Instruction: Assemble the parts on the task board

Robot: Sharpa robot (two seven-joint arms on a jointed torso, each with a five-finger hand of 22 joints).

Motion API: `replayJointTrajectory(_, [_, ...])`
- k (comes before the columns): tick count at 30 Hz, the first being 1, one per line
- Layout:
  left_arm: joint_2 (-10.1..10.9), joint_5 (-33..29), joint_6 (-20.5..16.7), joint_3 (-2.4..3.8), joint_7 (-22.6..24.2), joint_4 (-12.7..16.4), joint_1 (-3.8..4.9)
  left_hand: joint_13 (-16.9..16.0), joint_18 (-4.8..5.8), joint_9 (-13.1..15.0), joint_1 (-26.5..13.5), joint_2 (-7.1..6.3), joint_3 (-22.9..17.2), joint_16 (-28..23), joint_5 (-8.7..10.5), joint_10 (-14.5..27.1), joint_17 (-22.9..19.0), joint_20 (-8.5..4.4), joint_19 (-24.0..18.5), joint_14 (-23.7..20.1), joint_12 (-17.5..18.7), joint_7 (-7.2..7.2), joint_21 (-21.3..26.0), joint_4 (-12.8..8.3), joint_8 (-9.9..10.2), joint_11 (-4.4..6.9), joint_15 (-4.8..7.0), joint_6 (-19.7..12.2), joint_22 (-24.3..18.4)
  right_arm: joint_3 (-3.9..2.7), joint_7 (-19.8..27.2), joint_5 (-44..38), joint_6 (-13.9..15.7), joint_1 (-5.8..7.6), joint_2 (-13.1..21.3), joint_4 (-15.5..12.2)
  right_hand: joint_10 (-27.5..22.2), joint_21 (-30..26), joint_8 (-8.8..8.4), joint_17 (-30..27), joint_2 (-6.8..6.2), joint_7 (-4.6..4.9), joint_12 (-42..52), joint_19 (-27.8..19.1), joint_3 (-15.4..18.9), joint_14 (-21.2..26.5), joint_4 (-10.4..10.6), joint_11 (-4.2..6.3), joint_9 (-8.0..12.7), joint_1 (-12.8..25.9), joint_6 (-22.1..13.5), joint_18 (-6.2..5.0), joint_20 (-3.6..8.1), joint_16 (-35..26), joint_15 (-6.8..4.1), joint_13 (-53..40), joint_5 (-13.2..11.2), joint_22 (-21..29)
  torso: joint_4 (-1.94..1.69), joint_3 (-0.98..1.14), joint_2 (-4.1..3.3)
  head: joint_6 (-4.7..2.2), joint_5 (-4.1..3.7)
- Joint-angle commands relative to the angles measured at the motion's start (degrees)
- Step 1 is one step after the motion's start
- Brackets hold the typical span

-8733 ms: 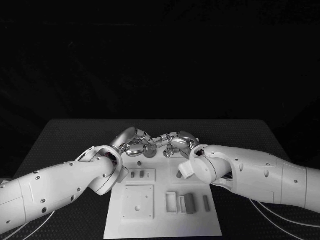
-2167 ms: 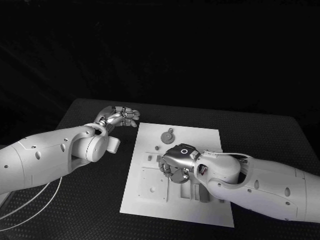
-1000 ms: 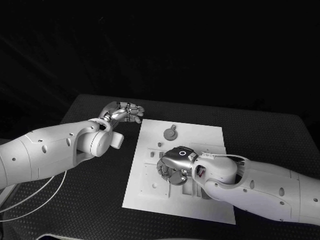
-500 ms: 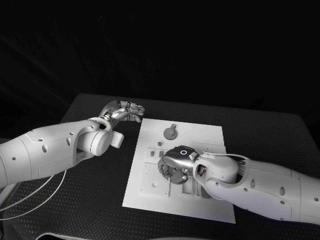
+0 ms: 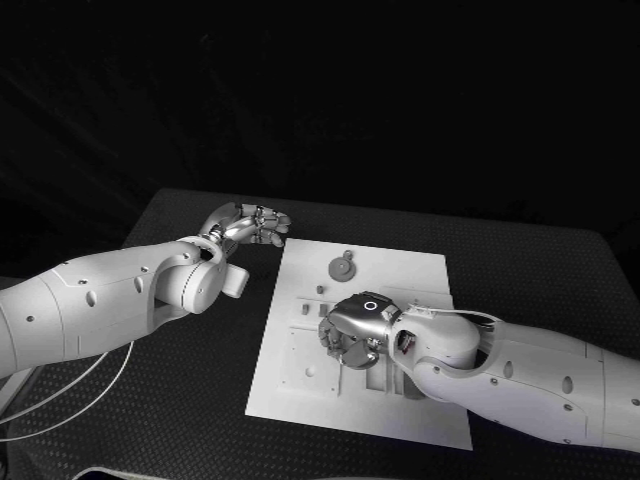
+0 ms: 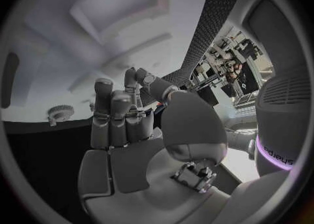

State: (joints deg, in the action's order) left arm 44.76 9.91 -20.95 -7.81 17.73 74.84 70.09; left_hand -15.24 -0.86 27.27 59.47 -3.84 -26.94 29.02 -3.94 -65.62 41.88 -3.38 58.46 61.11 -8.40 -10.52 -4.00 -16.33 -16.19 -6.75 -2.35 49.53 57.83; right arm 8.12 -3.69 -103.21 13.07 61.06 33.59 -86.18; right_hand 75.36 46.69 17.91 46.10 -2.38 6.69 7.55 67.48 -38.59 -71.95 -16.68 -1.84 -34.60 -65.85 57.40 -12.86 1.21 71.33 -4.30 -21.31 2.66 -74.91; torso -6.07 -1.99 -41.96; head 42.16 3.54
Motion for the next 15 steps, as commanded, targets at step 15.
replayJointTrajectory(15, [-0.27, 0.48, 1.16, 0.04, 0.35, -0.14, 0.08, 0.01, 0.59, -0.09, -0.39, 0.45, 0.45, -0.26, 0.13, 0.28, 0.11, 0.16, -0.45, -0.35, 0.32, 0.27, 0.17, -0.01, -0.39, -0.05, -0.11, 0.13, -0.15, 0.01, 0.22, 0.92, -1.06, -0.04, 0.07, 0.21, 0.54, 0.39, 0.36, 0.06, 0.34, -0.01, 0.1, -0.14, -0.36, -0.11, -0.13, 0.0, -0.71, -0.25, 0.49, -2.13, 0.42, 0.17, -0.25, -0.07, 0.18, -1.07, -0.02, -0.07, -0.01, 0.22, 0.09])
